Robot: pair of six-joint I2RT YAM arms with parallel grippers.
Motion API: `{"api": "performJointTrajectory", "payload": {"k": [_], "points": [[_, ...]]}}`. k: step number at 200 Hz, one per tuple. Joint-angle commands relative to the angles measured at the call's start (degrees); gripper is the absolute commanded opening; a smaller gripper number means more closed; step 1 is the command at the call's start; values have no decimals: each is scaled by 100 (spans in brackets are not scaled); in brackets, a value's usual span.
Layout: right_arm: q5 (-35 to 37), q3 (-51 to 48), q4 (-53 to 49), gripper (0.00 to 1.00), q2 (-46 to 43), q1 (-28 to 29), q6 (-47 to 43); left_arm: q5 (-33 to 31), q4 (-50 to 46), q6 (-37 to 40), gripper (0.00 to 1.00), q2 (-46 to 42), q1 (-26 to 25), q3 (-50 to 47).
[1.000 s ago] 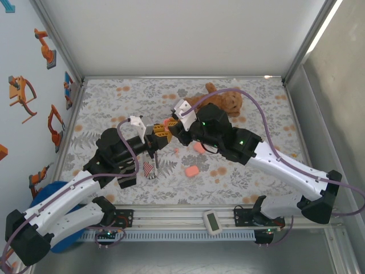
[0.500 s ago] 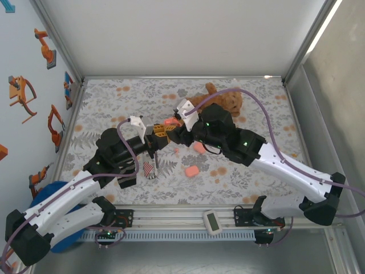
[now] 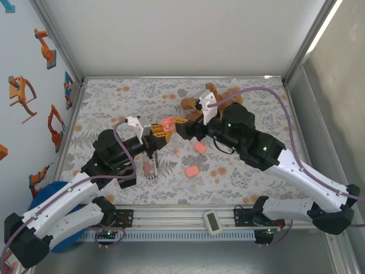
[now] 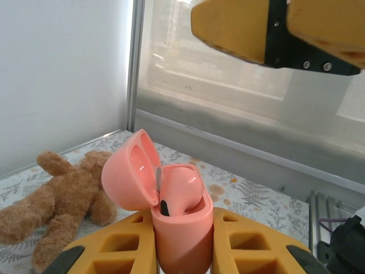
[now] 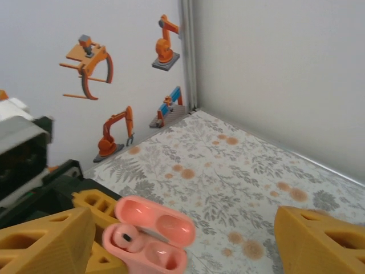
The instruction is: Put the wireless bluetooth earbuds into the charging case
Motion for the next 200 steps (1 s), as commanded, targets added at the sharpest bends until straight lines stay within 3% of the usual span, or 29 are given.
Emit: {"api": "performJointTrajectory", "payload": {"k": [1,75,114,200], "points": [[228,-223,60,84,-193,-273,547,28,106,71,0,-265,-23,-22],[-447,-1007,4,89,-72,-1316,1870,-150,-654,401,0,-1058,-21,53],[-737,-1182,-6,88,494,-1494,2263,-78,-713,473,0,-1208,-21,163],[-1262,-738,-191,67,2735,-1406,2463,-29,-850,501,0,-1472,-26,226]]}}
